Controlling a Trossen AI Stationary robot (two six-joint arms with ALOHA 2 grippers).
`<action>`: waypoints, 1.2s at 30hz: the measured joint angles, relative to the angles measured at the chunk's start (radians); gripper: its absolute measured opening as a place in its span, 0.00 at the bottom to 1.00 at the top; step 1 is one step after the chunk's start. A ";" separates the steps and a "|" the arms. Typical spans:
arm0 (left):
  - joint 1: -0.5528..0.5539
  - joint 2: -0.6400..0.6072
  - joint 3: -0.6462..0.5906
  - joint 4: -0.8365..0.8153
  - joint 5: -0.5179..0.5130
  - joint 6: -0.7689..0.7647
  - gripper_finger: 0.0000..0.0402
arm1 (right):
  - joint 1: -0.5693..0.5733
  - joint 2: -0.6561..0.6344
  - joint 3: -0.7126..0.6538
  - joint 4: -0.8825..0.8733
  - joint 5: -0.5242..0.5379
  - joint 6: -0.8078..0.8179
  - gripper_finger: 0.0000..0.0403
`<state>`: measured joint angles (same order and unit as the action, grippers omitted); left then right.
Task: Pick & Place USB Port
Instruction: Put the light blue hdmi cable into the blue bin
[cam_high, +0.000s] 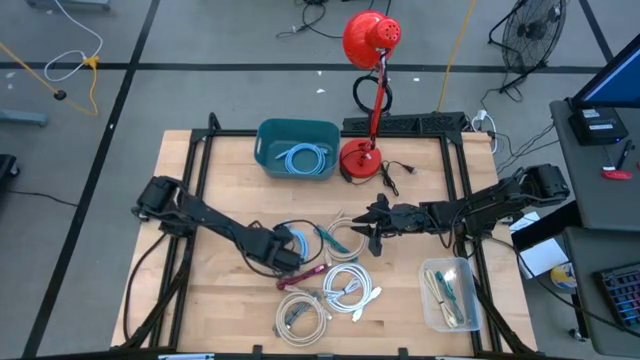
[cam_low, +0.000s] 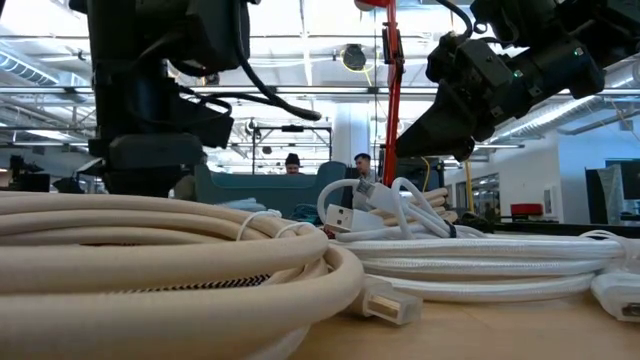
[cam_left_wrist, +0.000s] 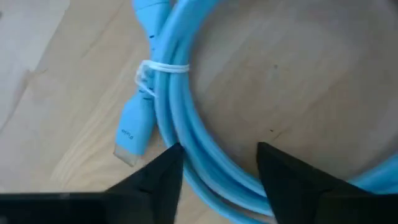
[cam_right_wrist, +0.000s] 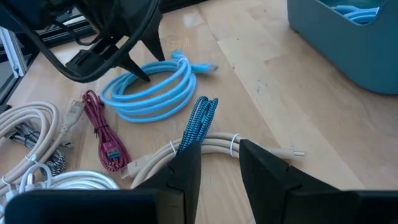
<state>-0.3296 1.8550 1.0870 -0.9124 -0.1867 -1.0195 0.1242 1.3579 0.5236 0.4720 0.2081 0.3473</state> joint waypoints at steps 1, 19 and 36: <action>0.002 0.001 -0.005 -0.002 0.000 0.020 0.42 | 0.000 0.000 0.000 0.003 0.000 0.000 0.25; 0.123 0.011 0.001 -0.184 -0.170 0.273 0.09 | 0.000 0.000 0.000 0.018 0.000 -0.008 0.25; 0.057 -0.270 0.017 -0.185 -0.268 0.424 0.38 | 0.000 0.000 0.000 0.024 0.000 -0.009 0.25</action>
<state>-0.2730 1.5847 1.1038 -1.0974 -0.4548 -0.5951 0.1242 1.3579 0.5236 0.4963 0.2077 0.3386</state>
